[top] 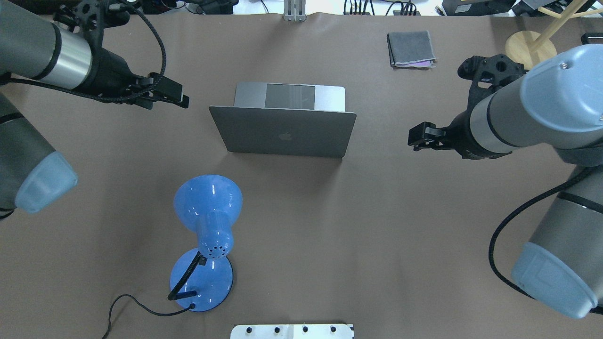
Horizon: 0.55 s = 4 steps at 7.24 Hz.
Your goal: Close laptop
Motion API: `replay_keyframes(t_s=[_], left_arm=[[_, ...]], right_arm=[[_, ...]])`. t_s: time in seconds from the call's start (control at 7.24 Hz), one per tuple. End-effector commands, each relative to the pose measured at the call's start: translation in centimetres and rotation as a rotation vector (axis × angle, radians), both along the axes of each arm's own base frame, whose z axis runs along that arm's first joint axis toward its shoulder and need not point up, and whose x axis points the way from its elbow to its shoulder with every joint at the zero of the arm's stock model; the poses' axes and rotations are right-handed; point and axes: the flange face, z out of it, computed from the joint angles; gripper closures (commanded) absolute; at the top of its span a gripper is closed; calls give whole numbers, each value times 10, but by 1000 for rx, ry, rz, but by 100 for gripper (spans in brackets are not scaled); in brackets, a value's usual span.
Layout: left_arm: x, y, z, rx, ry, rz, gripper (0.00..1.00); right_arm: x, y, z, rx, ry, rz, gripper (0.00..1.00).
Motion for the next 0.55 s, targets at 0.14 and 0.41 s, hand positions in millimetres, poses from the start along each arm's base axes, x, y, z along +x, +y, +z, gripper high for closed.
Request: replay_keyframes(t_s=[0.14,0.41], left_arm=[[57,21,-37,-18,-99,5,38],[79,33,-50,-13,-123,21,57]], right_arm=[[-47,24,-22,-11,37,-14,14],[-70,28,-40,-16,41,-9,50]])
